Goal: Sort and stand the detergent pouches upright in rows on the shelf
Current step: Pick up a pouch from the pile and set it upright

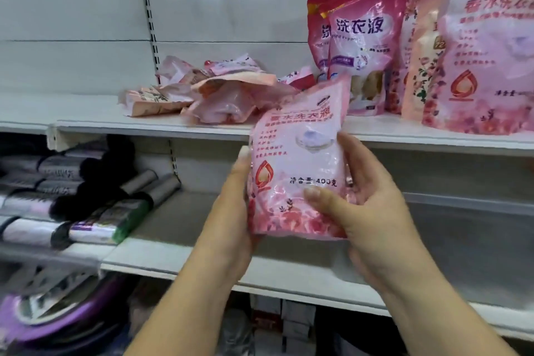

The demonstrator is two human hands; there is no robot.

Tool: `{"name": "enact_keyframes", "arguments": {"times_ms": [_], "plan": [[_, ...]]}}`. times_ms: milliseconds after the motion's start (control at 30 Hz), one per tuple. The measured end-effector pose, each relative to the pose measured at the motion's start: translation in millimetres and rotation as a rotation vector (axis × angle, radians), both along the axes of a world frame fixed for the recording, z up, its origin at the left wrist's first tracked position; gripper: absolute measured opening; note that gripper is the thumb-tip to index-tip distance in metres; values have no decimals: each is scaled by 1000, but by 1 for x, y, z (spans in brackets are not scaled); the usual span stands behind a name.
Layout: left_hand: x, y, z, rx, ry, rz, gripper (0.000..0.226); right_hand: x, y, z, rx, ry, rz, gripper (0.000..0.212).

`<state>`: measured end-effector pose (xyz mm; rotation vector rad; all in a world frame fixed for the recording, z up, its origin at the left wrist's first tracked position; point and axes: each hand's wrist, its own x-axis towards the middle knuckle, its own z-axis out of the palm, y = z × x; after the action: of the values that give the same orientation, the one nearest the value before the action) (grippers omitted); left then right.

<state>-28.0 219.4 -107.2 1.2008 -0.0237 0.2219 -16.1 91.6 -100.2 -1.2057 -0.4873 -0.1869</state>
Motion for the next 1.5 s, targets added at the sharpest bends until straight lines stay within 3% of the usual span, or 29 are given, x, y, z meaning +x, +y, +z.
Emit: {"name": "enact_keyframes", "arguments": {"times_ms": [67,167,300,367,533,633,767,867,933,1000,1100,1500], "plan": [[1,5,-8,-18,66,-186,57,-4,-6,-12,69,33,-8,79],[-1,14,-24,86,12,-147,56,-8,-20,-15,33,222,57,78],[-15,4,-41,214,-87,-65,40,-7,-24,-18,86,361,64,26],[-19,-2,-37,254,-151,-26,41,-9,-24,-9,178,331,25,13],[2,-7,21,378,-382,-13,45,16,-29,51,217,66,-73,6],[31,-15,66,496,-477,29,41,44,-29,97,199,-88,-180,11],[78,-31,101,580,-453,-25,54,78,-41,135,-21,-297,-429,5],[106,-44,96,679,-331,-30,55,100,-48,122,-129,-248,-514,6],[119,-47,86,678,-263,-68,59,108,-51,105,-202,-185,-563,31],[123,-47,86,680,-248,-78,63,108,-54,99,-285,-118,-566,42],[121,-44,94,711,-234,-77,63,110,-56,100,-317,-112,-541,41],[115,-50,88,930,-201,-87,57,113,-56,88,-340,-236,-820,44]]}}
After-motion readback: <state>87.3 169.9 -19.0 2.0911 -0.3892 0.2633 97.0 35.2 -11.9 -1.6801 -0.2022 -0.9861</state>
